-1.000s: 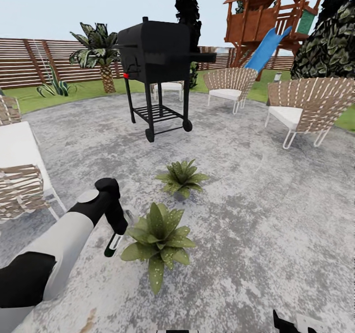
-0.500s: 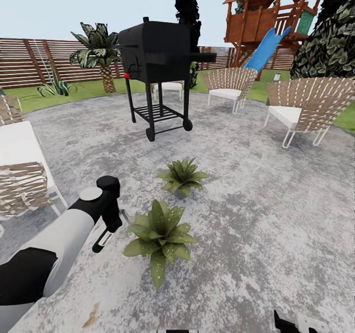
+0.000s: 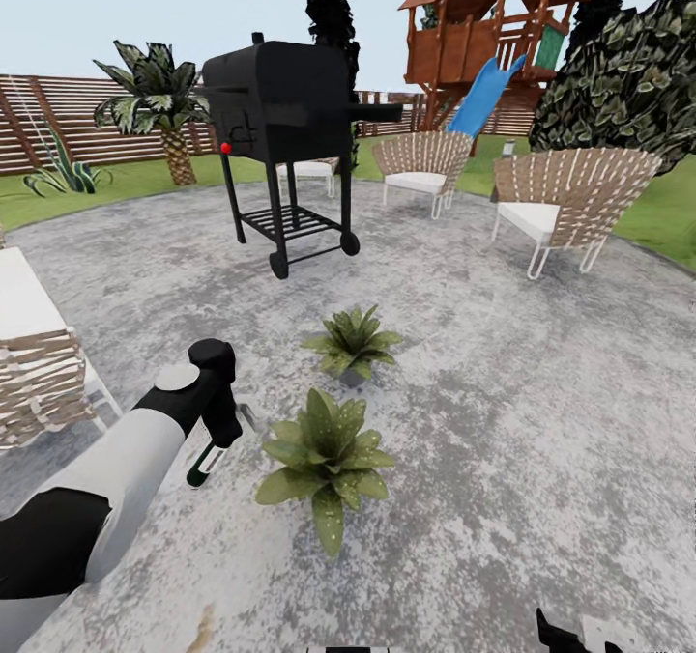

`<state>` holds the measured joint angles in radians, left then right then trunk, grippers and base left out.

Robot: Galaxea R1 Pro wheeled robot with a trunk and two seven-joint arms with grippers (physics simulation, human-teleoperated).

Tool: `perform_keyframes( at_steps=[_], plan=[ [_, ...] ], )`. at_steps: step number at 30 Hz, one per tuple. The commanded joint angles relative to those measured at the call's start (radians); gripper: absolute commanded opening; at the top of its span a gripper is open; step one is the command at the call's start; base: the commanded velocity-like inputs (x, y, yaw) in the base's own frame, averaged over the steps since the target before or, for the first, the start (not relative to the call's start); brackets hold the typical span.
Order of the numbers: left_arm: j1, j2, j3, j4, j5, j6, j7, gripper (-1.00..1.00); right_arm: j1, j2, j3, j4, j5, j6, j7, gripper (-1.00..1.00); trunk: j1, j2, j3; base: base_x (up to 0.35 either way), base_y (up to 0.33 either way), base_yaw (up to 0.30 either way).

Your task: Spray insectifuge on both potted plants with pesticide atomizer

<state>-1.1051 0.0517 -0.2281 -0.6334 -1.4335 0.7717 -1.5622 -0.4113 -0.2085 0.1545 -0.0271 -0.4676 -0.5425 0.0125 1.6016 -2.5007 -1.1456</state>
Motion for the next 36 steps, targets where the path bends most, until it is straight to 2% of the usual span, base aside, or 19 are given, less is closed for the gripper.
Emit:
perform_keyframes(
  at_steps=[1,6,10,14,17,26,33,36],
  plan=[
    [0.0,0.002,-0.006,-0.003,-0.004,0.011,-0.009,-1.0,0.0,0.0,0.009,0.001,-0.01,-0.004,0.001,1.0,0.0,0.0,-0.001,0.242,0.257,-0.263],
    [0.002,0.005,-0.007,-0.001,-0.007,0.011,-0.009,-1.0,0.0,0.0,0.008,0.001,-0.01,-0.004,0.001,1.0,0.0,0.0,-0.001,0.151,0.116,-0.263],
    [0.048,0.012,-0.004,-0.001,-0.001,0.011,0.062,-1.0,0.0,0.0,0.008,0.001,-0.01,-0.004,0.001,1.0,0.0,0.0,-0.001,0.009,0.005,-0.261],
    [0.063,0.016,-0.004,-0.002,-0.001,0.011,0.071,-1.0,0.0,0.0,0.009,0.001,-0.01,-0.004,0.001,1.0,0.0,0.0,-0.001,0.001,0.0,-0.083],
    [0.066,0.019,0.01,-0.001,-0.001,0.011,0.074,-1.0,0.0,-0.001,0.01,0.001,-0.01,-0.004,0.001,1.0,0.0,0.0,-0.001,-0.03,0.048,-0.008],
    [0.067,0.016,0.018,-0.001,-0.001,0.011,0.097,-1.0,0.0,-0.002,0.01,0.001,-0.01,-0.004,0.001,1.0,0.0,0.0,-0.001,-0.125,0.259,0.0],
    [0.068,0.016,0.018,0.005,0.0,0.012,0.098,-1.0,0.0,-0.001,0.01,0.001,-0.01,-0.004,0.001,1.0,0.0,0.0,-0.001,0.113,0.306,-0.034],
    [0.095,0.012,0.019,0.0,0.001,0.012,0.115,-1.0,0.0,-0.001,0.01,0.001,-0.01,-0.004,0.002,1.0,0.0,0.0,-0.001,0.142,0.244,-0.224]
  ],
)
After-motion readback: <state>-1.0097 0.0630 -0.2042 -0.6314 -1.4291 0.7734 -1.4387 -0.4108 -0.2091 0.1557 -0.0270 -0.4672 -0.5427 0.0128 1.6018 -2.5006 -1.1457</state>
